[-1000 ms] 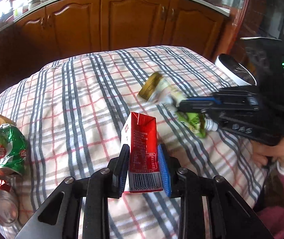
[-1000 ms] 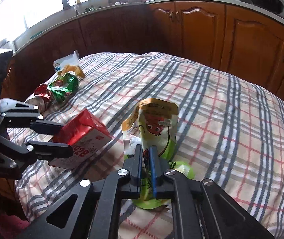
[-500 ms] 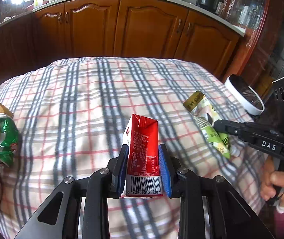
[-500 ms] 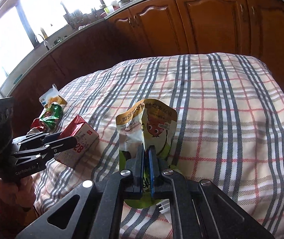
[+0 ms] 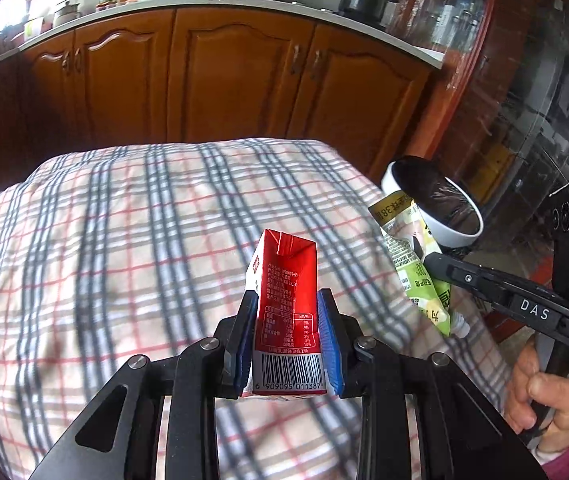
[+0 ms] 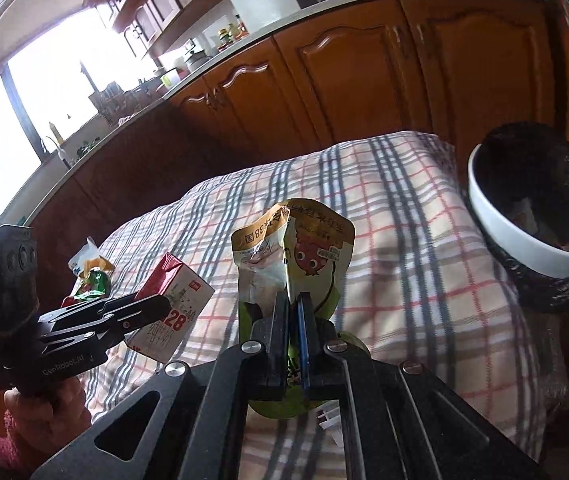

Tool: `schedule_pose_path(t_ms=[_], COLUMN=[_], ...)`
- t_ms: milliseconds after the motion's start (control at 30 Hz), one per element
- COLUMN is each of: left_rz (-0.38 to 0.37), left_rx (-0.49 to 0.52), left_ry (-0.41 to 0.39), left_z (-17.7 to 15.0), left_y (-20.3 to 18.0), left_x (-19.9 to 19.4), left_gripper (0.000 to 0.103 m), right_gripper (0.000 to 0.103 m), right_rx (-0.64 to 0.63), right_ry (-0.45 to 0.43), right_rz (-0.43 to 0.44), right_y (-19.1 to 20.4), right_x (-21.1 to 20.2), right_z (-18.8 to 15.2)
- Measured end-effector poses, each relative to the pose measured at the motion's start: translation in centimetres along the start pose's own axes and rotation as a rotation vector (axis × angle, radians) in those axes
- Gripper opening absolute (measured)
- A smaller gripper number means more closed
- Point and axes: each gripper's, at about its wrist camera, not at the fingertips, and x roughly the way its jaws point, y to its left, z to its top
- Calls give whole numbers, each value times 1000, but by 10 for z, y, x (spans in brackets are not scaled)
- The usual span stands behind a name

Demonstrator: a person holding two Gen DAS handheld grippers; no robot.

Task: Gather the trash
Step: 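Carry the red carton and pouch over the bin and open both tools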

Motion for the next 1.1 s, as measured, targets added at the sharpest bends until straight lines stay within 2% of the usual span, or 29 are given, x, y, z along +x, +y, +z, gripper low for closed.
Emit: schedule_pose_path(t_ms=[233, 433, 1100], left_rz=[-34, -47, -71], left_rx=[51, 89, 146], left_ry=[-2, 1, 36], left_z=[18, 26, 47], left_y=[-36, -61, -106], left_x=[20, 36, 80], left_gripper=[28, 28, 28], right_gripper=[4, 4, 4], right_rx=[79, 115, 191], right_ry=[-47, -77, -146], right_rz=[-42, -57, -100], right_y=[-41, -60, -111], right_x=[-28, -42, -73], right_z=[-1, -2, 3])
